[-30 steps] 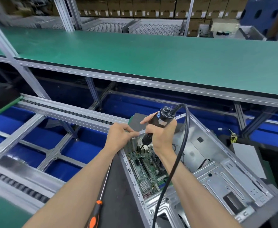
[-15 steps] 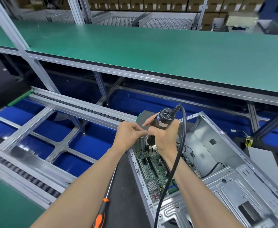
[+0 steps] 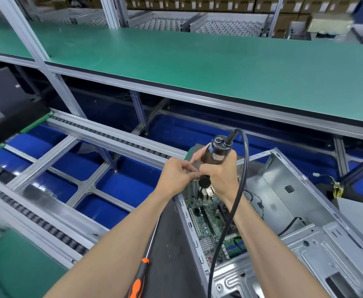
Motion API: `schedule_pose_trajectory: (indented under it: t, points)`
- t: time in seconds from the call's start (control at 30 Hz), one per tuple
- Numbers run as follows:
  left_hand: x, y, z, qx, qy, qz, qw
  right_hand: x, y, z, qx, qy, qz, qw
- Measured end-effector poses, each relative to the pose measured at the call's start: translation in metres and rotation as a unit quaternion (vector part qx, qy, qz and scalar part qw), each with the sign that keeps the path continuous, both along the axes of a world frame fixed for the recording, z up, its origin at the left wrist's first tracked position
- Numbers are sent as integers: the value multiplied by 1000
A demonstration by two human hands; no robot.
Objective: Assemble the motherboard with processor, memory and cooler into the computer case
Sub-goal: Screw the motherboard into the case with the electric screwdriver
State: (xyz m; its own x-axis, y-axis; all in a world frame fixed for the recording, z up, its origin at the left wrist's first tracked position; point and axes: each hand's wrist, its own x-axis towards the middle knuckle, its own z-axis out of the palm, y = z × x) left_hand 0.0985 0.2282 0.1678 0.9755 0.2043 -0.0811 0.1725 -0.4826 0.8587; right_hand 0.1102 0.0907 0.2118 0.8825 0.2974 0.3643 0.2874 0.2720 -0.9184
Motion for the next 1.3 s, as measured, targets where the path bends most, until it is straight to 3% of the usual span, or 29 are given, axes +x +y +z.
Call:
schedule_pose_trajectory:
  t: [0.4, 0.53, 0.7, 0.83, 0.93, 1.0, 1.13, 1.3]
  points:
    - [-2, 1, 3, -16, -4, -15, 1000, -1, 8, -5, -44, 12, -15, 999]
    - [-2, -1, 6, 1, 7, -14, 1000, -5, 4, -6, -17, 14, -19, 1000]
    - [-3, -6, 8, 120, 26, 10, 992, -13, -28, -12, 39, 48, -138, 988]
    - [-7, -11, 9, 157, 11, 21, 987, -22, -57, -17, 177, 146, -266, 936]
    - [-14, -12, 8, 28, -33, 73, 996, -29, -86, -17, 293, 231, -308, 875]
    - [-17, -11, 9, -140, -45, 162, 976, -35, -104, -16, 364, 266, -295, 842]
    - [-19, -8, 11, -474, -38, 276, 835, -41, -121, -14, 491, 319, -253, 770]
    - [-29, 2, 12, -670, -64, 246, 697, -47, -112, -19, 561, 344, -235, 715]
